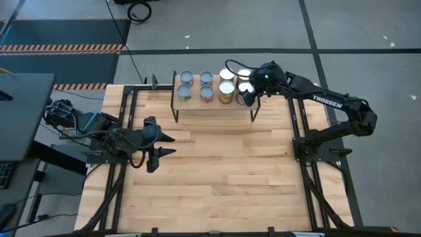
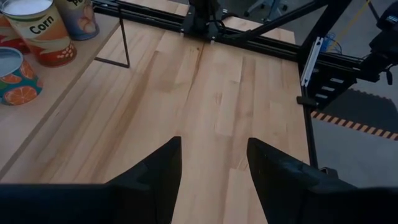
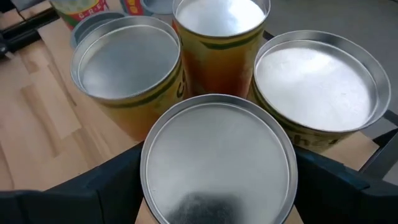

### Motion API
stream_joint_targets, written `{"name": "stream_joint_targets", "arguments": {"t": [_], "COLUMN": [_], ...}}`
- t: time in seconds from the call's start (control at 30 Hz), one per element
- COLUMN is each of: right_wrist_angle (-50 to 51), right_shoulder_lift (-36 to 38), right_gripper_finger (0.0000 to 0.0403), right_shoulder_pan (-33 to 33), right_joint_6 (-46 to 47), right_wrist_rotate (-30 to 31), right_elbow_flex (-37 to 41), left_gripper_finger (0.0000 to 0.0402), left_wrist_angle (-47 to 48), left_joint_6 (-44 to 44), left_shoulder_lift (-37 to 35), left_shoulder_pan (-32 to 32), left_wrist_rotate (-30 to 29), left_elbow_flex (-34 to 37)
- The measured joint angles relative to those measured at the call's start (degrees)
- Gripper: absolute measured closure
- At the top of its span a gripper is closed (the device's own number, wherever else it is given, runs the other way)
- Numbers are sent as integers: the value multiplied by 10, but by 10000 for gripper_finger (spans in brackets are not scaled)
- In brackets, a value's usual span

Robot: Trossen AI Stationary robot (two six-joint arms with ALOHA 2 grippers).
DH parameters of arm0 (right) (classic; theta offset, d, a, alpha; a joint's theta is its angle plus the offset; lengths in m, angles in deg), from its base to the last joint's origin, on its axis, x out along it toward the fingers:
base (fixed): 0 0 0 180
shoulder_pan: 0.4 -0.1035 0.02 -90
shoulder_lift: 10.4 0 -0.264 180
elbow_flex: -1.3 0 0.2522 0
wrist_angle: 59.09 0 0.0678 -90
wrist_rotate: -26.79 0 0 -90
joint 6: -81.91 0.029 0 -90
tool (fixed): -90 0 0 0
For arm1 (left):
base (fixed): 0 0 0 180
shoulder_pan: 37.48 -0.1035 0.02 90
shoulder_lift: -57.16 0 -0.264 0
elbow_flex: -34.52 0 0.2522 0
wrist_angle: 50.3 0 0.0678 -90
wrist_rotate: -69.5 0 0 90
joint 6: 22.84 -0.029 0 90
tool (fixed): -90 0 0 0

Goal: Pick and place cans onto a shelf
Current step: Put the can of peaches on the shelf aligned with the other can of peaches

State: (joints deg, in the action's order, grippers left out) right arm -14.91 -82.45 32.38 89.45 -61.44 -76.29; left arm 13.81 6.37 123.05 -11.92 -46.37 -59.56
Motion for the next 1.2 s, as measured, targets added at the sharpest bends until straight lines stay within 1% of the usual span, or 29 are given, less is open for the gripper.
{"name": "stream_joint_targets", "arguments": {"t": [0.13, 0.33, 0.57, 0.83, 1.2], "right_wrist_angle": [-18, -24, -23, -11, -13], "right_shoulder_lift": [-1, -1, -1, -1, -1], "right_gripper_finger": [57, 57, 56, 27, 27], "right_shoulder_pan": [0, 0, -1, -1, -13], "right_joint_6": [13, -21, -28, -35, -40], "right_wrist_rotate": [0, 0, 1, 1, 4], "right_elbow_flex": [1, 1, 1, 1, 1], "left_gripper_finger": [214, 214, 214, 214, 214], "left_wrist_angle": [0, 0, 0, 0, 0], "left_joint_6": [2, 2, 1, 2, 2], "left_shoulder_lift": [0, 0, 0, 0, 0], "left_shoulder_pan": [0, 0, 0, 0, 0], "left_wrist_rotate": [0, 0, 0, 0, 0], "left_elbow_flex": [0, 0, 0, 0, 0]}}
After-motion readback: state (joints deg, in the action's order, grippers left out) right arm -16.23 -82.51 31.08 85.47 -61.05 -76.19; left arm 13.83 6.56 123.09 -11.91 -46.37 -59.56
